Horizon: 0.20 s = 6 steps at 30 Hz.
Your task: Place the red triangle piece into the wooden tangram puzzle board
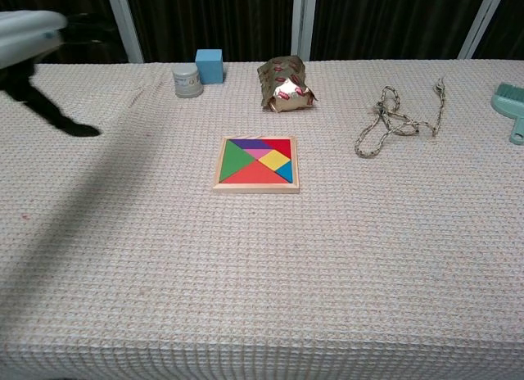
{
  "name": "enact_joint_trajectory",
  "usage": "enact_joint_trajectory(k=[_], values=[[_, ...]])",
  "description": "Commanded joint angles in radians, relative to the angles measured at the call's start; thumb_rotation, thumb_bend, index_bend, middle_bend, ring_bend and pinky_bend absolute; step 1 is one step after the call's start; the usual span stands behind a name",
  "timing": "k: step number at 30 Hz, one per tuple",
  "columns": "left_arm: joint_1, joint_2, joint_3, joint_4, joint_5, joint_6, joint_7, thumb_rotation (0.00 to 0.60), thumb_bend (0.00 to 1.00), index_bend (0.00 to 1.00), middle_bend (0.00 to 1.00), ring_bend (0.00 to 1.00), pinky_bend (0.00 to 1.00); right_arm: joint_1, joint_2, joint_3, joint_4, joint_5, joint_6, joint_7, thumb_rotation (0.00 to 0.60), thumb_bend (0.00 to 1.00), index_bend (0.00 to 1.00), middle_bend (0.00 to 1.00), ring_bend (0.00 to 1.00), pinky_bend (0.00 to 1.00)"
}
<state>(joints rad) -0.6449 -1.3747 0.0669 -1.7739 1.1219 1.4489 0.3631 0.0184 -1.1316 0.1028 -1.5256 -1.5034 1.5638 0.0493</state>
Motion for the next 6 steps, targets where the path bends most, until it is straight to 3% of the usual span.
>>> enact_joint_trajectory(k=[1,6], values=[[0.17,0.124,0.134,0.081,0.148,0.124,-0.162,0.6,0.07,0.19,0.02,0.0,0.0,0.009,-0.002,-0.006,-0.022,-0.012,-0.009,-0.03,0.6,0.23,0.0,0.0,0.0,0.0],[0.258,0.164,0.166,0.129,0.219,0.15,-0.254,0.6,0.06,0.17,0.05,0.0,0.0,0.013,0.001,-0.016,-0.051,-0.018,-0.019,-0.071,0.6,0.23,0.0,0.0,0.0,0.0]])
